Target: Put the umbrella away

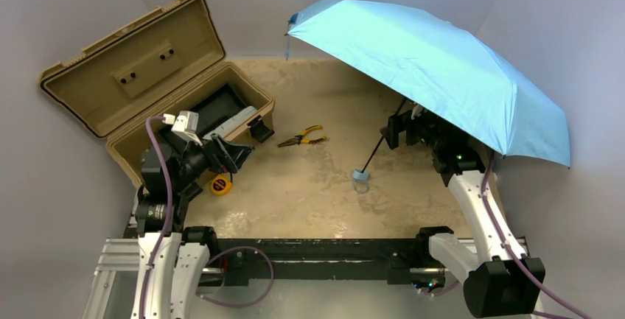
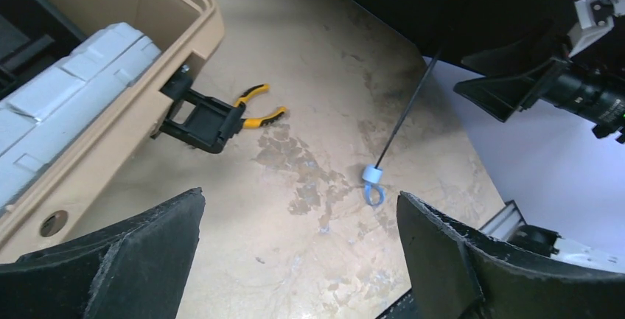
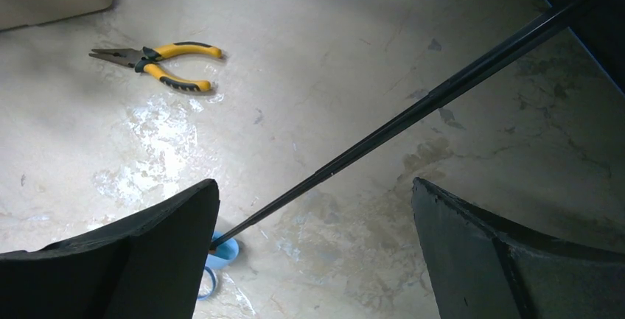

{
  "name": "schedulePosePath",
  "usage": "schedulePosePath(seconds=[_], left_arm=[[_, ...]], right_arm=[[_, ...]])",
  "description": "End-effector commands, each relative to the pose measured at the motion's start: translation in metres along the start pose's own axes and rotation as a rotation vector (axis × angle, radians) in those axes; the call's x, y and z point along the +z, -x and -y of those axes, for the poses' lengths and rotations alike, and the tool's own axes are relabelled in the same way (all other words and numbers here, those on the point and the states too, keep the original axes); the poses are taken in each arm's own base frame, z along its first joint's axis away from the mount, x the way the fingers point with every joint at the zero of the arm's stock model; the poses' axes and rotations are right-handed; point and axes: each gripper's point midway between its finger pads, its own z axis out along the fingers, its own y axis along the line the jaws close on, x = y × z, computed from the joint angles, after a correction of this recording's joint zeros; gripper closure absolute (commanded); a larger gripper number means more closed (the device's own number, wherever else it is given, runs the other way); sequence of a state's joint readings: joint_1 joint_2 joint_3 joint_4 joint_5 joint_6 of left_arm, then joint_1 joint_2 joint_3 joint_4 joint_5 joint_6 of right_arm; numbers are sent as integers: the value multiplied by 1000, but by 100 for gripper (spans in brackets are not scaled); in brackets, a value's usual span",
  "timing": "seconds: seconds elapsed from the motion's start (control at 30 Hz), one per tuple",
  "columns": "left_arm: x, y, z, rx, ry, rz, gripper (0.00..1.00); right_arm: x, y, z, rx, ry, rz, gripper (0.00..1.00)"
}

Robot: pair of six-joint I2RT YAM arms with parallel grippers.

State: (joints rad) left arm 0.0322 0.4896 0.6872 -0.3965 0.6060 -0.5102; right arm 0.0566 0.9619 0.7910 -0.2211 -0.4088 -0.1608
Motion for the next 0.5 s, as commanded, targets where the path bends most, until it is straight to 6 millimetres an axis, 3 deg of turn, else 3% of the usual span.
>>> schedulePosePath(seconds=[0.0, 0.27, 0.47], left_arm=[[-1, 0, 20, -19, -107, -8, 0], [-4, -4, 24, -47, -120, -11, 0], [-3, -5, 22, -68, -117, -7, 0]], right_arm=[[-5, 22, 2, -63, -1, 49, 1], [-8, -5, -14, -321, 146, -24, 1], [5, -24, 0, -213, 133, -154, 1]])
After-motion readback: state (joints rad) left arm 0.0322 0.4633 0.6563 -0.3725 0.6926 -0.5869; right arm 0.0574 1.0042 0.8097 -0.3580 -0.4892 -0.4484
